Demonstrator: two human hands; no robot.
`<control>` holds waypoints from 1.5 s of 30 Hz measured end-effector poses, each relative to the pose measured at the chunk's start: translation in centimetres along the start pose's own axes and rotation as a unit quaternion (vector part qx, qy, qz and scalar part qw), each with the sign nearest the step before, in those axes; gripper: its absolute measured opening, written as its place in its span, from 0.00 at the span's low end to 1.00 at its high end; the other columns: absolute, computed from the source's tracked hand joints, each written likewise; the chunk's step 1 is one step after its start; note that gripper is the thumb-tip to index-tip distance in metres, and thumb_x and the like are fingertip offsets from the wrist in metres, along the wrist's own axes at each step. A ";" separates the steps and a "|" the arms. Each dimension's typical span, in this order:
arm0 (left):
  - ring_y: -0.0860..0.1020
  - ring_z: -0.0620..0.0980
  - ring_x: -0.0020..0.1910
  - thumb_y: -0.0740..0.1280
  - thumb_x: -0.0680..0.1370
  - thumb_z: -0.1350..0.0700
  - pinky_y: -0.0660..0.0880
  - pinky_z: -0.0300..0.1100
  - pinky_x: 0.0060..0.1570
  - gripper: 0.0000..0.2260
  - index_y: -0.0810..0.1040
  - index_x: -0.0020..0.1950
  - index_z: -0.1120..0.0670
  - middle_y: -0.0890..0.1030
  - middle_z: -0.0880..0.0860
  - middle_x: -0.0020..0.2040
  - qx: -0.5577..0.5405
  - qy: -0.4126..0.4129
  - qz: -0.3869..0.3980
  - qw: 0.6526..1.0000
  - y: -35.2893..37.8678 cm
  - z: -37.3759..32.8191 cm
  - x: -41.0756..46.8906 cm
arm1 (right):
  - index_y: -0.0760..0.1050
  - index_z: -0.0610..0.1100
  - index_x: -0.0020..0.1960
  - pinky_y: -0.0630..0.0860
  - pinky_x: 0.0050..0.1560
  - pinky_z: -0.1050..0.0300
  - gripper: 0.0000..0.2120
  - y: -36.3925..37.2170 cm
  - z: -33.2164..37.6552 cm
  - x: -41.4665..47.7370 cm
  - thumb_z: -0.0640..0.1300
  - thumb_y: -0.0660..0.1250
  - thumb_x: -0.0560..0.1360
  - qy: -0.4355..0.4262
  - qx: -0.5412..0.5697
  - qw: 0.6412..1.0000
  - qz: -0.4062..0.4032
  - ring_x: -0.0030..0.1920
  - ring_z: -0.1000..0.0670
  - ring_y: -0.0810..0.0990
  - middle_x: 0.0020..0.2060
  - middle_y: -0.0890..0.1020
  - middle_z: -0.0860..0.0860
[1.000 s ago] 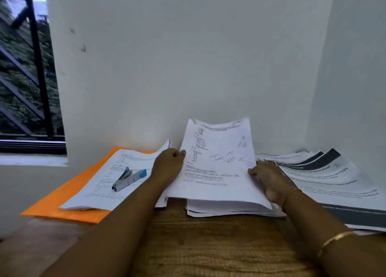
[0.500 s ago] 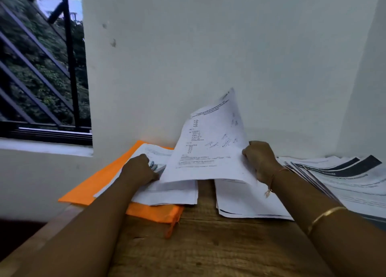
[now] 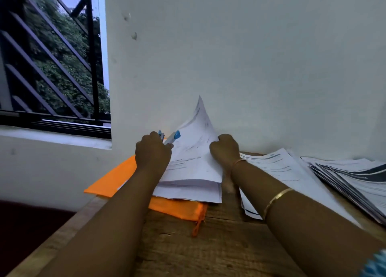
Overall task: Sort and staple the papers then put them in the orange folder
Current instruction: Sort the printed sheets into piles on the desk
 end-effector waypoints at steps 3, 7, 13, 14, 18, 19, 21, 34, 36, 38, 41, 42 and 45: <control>0.76 0.61 0.52 0.69 0.75 0.50 0.68 0.45 0.43 0.17 0.74 0.54 0.62 0.78 0.61 0.52 0.024 -0.009 0.036 0.999 1.1 0.3 -0.6 | 0.64 0.42 0.37 0.66 0.37 0.59 0.08 2.7 -0.7 0.0 0.35 0.59 0.73 0.022 -0.036 0.999 0.032 0.37 0.48 0.69 0.32 0.65 0.50; 0.76 0.56 0.54 0.68 0.75 0.49 0.67 0.41 0.43 0.15 0.75 0.54 0.59 0.79 0.57 0.54 0.059 -0.012 0.105 0.993 3.3 0.5 -1.8 | 0.68 0.37 0.63 0.71 0.49 0.58 0.15 4.6 -0.9 -0.9 0.37 0.58 0.77 0.028 -0.114 0.988 0.101 0.53 0.43 0.75 0.50 0.76 0.44; 0.77 0.53 0.55 0.70 0.74 0.47 0.69 0.40 0.45 0.19 0.74 0.58 0.57 0.79 0.55 0.56 0.120 -0.024 0.162 0.979 4.9 0.9 -2.4 | 0.70 0.38 0.56 0.68 0.45 0.57 0.11 3.9 -0.2 -0.8 0.40 0.59 0.76 -0.030 -0.175 0.981 0.082 0.52 0.44 0.74 0.49 0.77 0.43; 0.76 0.53 0.55 0.70 0.73 0.46 0.70 0.40 0.45 0.19 0.74 0.58 0.56 0.79 0.55 0.56 0.127 -0.023 0.167 0.977 4.9 0.8 -2.4 | 0.70 0.39 0.53 0.69 0.45 0.57 0.08 3.6 0.0 -0.9 0.40 0.60 0.75 -0.041 -0.182 0.980 0.069 0.50 0.44 0.75 0.44 0.76 0.45; 0.69 0.57 0.64 0.66 0.73 0.39 0.70 0.47 0.57 0.28 0.68 0.66 0.54 0.72 0.56 0.64 0.187 -0.016 0.186 0.964 5.1 0.0 -3.1 | 0.73 0.38 0.55 0.69 0.47 0.58 0.11 1.1 0.5 -1.5 0.39 0.59 0.76 -0.082 -0.183 0.980 0.014 0.53 0.43 0.77 0.51 0.78 0.43; 0.67 0.58 0.65 0.65 0.74 0.39 0.69 0.48 0.59 0.29 0.66 0.68 0.54 0.70 0.56 0.66 0.194 -0.006 0.180 0.964 5.0 -0.5 -3.2 | 0.74 0.38 0.53 0.68 0.46 0.58 0.10 0.3 0.3 -1.7 0.38 0.58 0.76 -0.095 -0.181 0.979 0.001 0.53 0.43 0.77 0.51 0.78 0.43; 0.66 0.58 0.66 0.64 0.75 0.40 0.69 0.49 0.59 0.28 0.65 0.70 0.53 0.69 0.56 0.67 0.185 0.031 0.151 0.971 4.4 -2.2 -3.5 | 0.74 0.38 0.47 0.66 0.42 0.58 0.07 -1.6 -0.3 -2.0 0.39 0.58 0.75 -0.113 -0.188 0.976 -0.013 0.50 0.43 0.77 0.46 0.78 0.44; 0.69 0.46 0.66 0.59 0.81 0.51 0.62 0.34 0.63 0.15 0.71 0.67 0.50 0.71 0.48 0.68 0.028 0.336 0.176 0.925 6.5 -15.5 -12.1 | 0.72 0.41 0.63 0.67 0.63 0.54 0.18 -16.3 -14.1 -2.9 0.45 0.61 0.75 0.077 -0.305 0.949 0.025 0.67 0.40 0.67 0.69 0.67 0.41; 0.63 0.44 0.70 0.58 0.81 0.50 0.59 0.35 0.67 0.16 0.68 0.69 0.46 0.65 0.46 0.72 0.062 0.362 0.236 0.899 9.1 -16.4 -13.7 | 0.70 0.42 0.63 0.70 0.61 0.54 0.18 -16.5 -15.9 -3.3 0.47 0.62 0.75 0.101 -0.285 0.951 0.063 0.65 0.41 0.70 0.67 0.69 0.41; 0.59 0.45 0.72 0.57 0.81 0.49 0.57 0.40 0.70 0.16 0.69 0.68 0.45 0.62 0.47 0.73 0.093 0.357 0.295 0.882 11.3 -16.5 -14.7 | 0.69 0.44 0.54 0.71 0.53 0.56 0.11 -16.2 -16.7 -3.5 0.46 0.62 0.74 0.110 -0.271 0.953 0.081 0.59 0.43 0.74 0.62 0.73 0.42; 0.62 0.47 0.70 0.57 0.81 0.52 0.59 0.42 0.69 0.15 0.70 0.68 0.46 0.66 0.48 0.72 0.123 0.306 0.335 0.883 13.1 -16.5 -14.8 | 0.70 0.44 0.57 0.69 0.57 0.55 0.13 -15.9 -16.9 -3.6 0.48 0.60 0.75 0.104 -0.299 0.944 0.091 0.62 0.41 0.71 0.64 0.70 0.41; 0.64 0.48 0.69 0.57 0.80 0.53 0.61 0.42 0.68 0.16 0.69 0.68 0.46 0.67 0.48 0.71 0.126 0.280 0.343 0.888 13.4 -16.4 -14.6 | 0.70 0.44 0.61 0.67 0.62 0.53 0.16 -15.7 -16.7 -3.7 0.49 0.60 0.75 0.100 -0.314 0.939 0.098 0.65 0.41 0.69 0.67 0.68 0.41; 0.64 0.54 0.69 0.58 0.78 0.54 0.66 0.49 0.67 0.20 0.66 0.70 0.47 0.66 0.52 0.71 0.168 0.206 0.366 0.892 14.6 -16.1 -13.7 | 0.68 0.44 0.66 0.62 0.69 0.49 0.21 -15.1 -16.5 -3.8 0.52 0.58 0.77 0.092 -0.341 0.929 0.108 0.69 0.41 0.65 0.71 0.64 0.42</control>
Point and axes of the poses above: each hand's wrist, its own x-axis towards the middle knuckle, its own y-axis out of the palm, z = x × y, the point moved 9 cm from there along x, towards the middle knuckle
